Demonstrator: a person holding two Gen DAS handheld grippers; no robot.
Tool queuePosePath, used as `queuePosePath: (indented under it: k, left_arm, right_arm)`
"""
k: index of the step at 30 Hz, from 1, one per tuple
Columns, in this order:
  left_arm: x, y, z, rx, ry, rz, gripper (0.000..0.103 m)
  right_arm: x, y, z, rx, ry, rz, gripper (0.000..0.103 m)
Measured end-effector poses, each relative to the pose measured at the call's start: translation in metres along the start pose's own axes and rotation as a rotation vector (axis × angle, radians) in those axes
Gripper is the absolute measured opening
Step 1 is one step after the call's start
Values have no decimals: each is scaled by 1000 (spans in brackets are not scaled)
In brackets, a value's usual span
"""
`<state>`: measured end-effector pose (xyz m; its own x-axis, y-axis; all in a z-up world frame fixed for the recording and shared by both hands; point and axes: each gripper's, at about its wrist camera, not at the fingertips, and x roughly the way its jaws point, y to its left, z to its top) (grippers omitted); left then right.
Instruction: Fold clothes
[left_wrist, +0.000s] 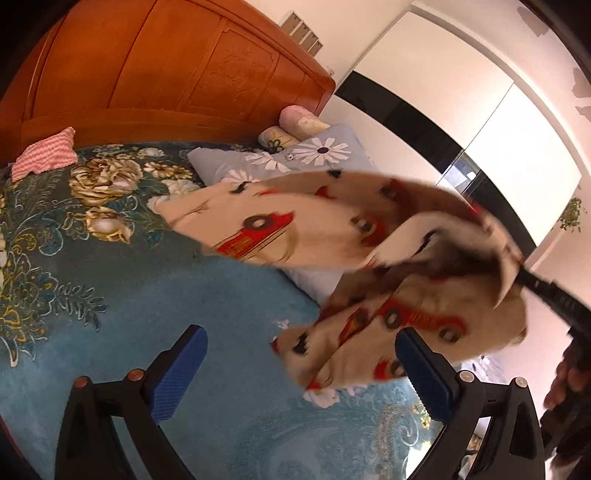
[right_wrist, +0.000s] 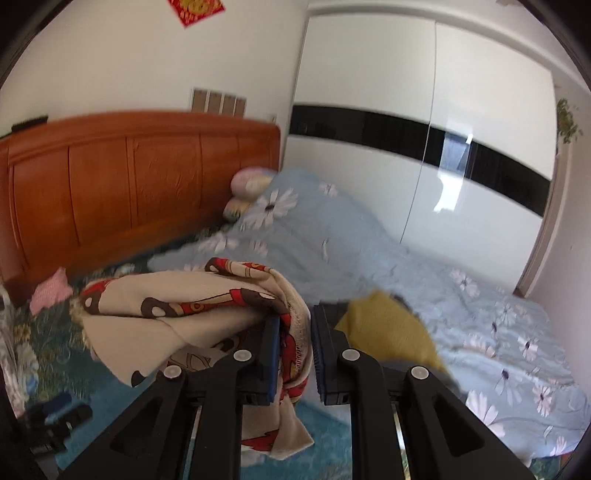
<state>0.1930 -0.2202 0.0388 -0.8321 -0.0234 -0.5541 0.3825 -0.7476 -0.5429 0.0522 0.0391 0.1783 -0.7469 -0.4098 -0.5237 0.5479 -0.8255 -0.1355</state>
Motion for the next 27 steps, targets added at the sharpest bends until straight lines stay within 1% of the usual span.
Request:
queuePosePath:
  k: [2, 6, 8, 10, 12, 14, 15, 17, 18, 19, 21, 22, 23, 25, 27]
  left_arm:
    - [7, 11, -8, 10, 40, 42, 103]
    - [23, 26, -24, 14, 120, 85, 103]
    - [30, 30, -31, 14, 164, 94, 103]
    - [37, 33, -39, 13, 208, 103, 103]
    - [44, 36, -46, 13, 251, 112, 103]
    - [54, 41, -48, -18, 322, 83, 103]
    - [59, 40, -49, -21, 346, 93, 103]
    - [68, 40, -49, -25, 394, 115, 103]
    - [71, 32, -48, 6, 401, 125, 103]
    - [73, 24, -47, 39, 406, 136, 103]
    - [79, 8, -44, 105, 417, 156, 103]
    - [83, -6, -42, 147, 429, 158, 103]
    - [89, -22, -42, 198, 440, 156, 103]
    - [100, -62, -44, 314, 455, 153, 103]
    - [112, -96, -51, 413, 462, 139, 103]
  right_arm:
    - [31, 8, -44, -7, 118, 15, 15]
    - [78, 14, -125, -2, 342, 58, 15]
    - [89, 9, -153, 19, 410, 69, 15]
    - [95, 2, -174, 69, 452, 90, 15]
    - [99, -3, -189, 102, 486, 105, 16]
    - [97, -6, -202, 129, 509, 110, 17]
    - [95, -7, -209, 143, 519, 113, 17]
    - [93, -11, -224, 192, 534, 118, 27]
    - [92, -14, -232, 226, 539, 120, 36]
    - [91, -17, -239, 261, 540, 123, 41]
    - [88, -23, -254, 329, 543, 127, 44]
    - [86, -25, -259, 354, 543, 127, 48]
    - [83, -28, -263, 377, 539, 123, 50]
    - [76, -34, -270, 421, 527, 121, 59]
    - [70, -41, -275, 462, 516, 124, 61]
